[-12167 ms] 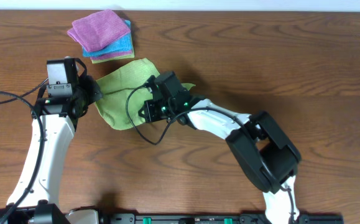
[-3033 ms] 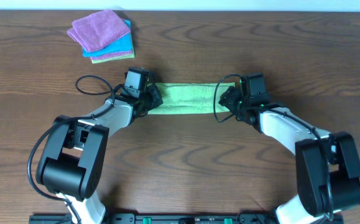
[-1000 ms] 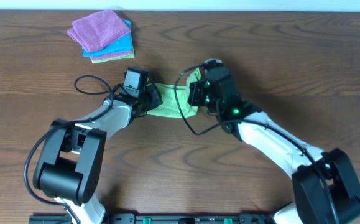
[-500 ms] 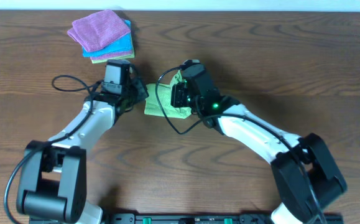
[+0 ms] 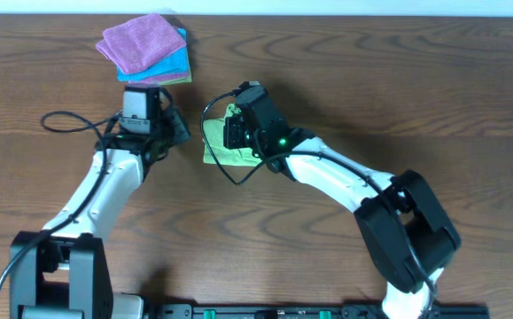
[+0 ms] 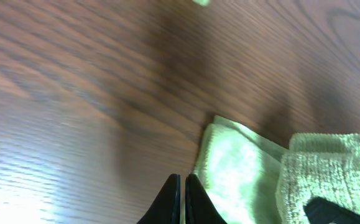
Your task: Fold the cloth
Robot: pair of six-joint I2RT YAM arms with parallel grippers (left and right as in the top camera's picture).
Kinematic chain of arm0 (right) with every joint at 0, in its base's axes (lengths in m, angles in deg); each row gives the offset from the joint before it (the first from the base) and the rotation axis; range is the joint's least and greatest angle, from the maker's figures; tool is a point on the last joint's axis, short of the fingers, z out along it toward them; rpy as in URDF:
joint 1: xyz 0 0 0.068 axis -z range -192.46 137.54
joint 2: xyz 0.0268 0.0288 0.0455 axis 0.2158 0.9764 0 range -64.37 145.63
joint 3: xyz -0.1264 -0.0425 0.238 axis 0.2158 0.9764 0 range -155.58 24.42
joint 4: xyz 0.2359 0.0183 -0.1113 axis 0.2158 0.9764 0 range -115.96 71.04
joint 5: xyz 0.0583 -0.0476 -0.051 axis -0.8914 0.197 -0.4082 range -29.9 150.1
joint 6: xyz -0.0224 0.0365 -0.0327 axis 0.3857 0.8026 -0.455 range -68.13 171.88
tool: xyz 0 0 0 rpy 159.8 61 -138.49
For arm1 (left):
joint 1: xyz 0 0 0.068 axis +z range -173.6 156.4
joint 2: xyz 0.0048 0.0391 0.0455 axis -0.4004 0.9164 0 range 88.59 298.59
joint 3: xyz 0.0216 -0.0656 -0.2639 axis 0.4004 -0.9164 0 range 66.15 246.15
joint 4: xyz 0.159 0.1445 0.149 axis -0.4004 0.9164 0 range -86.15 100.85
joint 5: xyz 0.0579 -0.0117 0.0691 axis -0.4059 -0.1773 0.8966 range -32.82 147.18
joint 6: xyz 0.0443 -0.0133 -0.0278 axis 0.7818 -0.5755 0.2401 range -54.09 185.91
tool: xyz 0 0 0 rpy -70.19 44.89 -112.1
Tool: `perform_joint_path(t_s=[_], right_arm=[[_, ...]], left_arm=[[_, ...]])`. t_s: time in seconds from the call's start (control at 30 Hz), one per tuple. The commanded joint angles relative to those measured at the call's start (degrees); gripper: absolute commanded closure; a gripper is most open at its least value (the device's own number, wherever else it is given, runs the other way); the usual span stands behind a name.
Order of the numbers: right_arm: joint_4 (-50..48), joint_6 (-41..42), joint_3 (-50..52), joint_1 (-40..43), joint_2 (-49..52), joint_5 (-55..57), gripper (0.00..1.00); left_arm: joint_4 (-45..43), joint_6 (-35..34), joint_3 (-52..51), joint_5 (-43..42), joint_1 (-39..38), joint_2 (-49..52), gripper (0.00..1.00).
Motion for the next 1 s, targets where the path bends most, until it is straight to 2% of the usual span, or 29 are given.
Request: perform_joint_path(t_s=[0.0,0.97], right_arm=[[0.17,-0.85,-1.51,-0.96,1.49,0.39,0.99],[-0.39,-0.87,-3.63,-2.14,5.40,-2.40,0.99]], left_arm=[[0.94,1.44,0.70,1.25,1.73,-0.70,0.94],[1.14,1.42,0.70,1.25,3.34,-0.70,0.94]])
